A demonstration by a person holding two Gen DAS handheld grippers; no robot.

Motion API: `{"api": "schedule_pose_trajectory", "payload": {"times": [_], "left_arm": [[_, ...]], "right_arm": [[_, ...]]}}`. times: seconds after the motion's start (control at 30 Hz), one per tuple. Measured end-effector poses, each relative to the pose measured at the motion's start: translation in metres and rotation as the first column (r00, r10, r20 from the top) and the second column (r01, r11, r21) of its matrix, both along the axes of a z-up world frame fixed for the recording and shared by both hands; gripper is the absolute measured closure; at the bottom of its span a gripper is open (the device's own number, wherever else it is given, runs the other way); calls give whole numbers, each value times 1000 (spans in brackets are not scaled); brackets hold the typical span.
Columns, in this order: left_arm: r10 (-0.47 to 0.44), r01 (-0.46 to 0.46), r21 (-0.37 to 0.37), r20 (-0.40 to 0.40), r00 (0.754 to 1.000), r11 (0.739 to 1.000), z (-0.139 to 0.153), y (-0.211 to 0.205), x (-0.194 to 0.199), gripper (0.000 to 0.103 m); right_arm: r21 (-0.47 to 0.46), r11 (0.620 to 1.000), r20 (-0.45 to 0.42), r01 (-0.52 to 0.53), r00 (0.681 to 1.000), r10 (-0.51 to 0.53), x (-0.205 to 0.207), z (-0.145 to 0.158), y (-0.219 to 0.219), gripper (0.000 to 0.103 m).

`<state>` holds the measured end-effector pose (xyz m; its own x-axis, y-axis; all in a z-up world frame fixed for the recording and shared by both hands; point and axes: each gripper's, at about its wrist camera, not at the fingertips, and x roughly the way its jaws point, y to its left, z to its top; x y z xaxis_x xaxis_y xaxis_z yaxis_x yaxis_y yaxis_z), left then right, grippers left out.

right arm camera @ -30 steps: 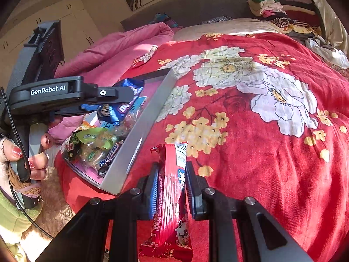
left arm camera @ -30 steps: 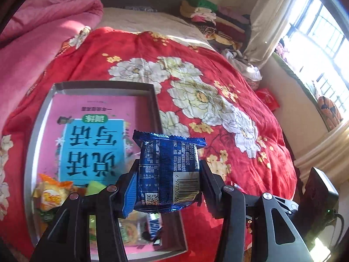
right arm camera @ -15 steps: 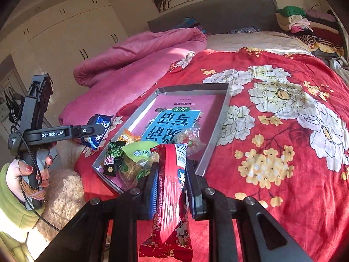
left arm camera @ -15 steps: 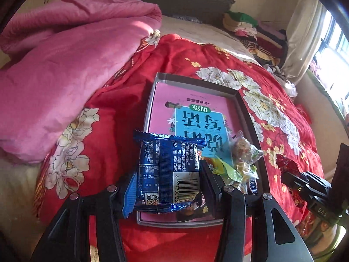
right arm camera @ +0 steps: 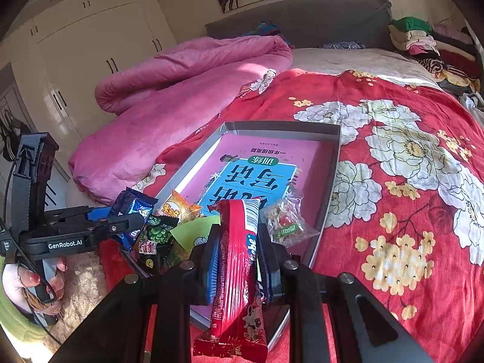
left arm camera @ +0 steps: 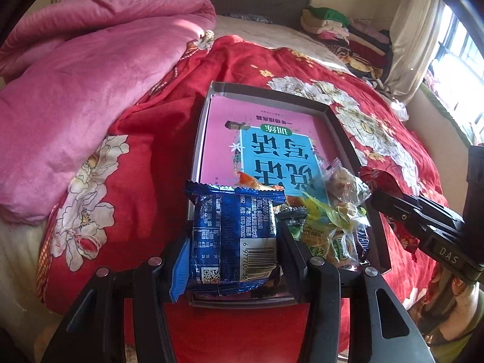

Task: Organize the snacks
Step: 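Carry the blue packet with left tool while right tool carries red stick to tray, then release the red stick with right tool while left tool lowers the blue packet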

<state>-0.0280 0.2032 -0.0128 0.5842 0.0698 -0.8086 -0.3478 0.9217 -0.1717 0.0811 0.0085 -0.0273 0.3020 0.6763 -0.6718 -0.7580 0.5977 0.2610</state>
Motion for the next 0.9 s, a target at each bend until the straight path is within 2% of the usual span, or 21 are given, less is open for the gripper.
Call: {"api": "schedule_pose_trajectory", "payload": {"times": [0.53,0.6,0.67,0.9], "left_arm": [[-21,21,-22,6,1000,1000,-5,-2,4,50],[-20,20,-22,5,1000,1000,-5,-3,4,50],[-20,20,-22,5,1000,1000,-5,-2,4,50],[-17,17,-22,3,1000,1000,-5,-3,3,50]], "right_arm": [[-45,999,2,0,1000,0,6,-15,21,79],[-39,999,5,-4,1000,4,5,-14,20,77],[-37,999,13,-1,1000,2,4,-12,18,70],[-36,999,8,-9,1000,9,0,-11,13,69]]}}
